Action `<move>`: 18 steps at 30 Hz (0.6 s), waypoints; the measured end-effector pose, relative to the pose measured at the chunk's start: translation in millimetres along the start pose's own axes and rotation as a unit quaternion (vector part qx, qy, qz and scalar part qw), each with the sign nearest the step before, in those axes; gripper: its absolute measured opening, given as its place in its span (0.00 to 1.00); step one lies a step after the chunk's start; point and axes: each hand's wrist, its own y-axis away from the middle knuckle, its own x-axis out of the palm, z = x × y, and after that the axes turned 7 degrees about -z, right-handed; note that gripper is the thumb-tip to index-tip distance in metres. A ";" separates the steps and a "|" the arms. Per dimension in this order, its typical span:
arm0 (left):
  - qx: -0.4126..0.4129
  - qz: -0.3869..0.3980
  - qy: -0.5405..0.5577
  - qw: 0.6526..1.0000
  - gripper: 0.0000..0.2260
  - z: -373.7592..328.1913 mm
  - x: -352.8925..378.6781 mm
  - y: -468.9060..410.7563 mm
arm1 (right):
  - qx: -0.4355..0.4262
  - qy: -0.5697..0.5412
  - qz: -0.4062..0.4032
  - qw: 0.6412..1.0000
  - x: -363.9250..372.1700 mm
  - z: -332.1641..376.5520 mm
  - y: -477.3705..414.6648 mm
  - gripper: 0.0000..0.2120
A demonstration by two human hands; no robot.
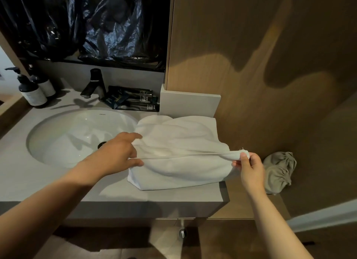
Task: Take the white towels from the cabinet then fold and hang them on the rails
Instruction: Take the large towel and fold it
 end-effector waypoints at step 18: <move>-0.109 -0.106 -0.057 0.987 0.22 -2.8 -4.6 -6.7 | -0.008 0.021 -0.047 0.999 -4.4 11.3 -5.9 0.12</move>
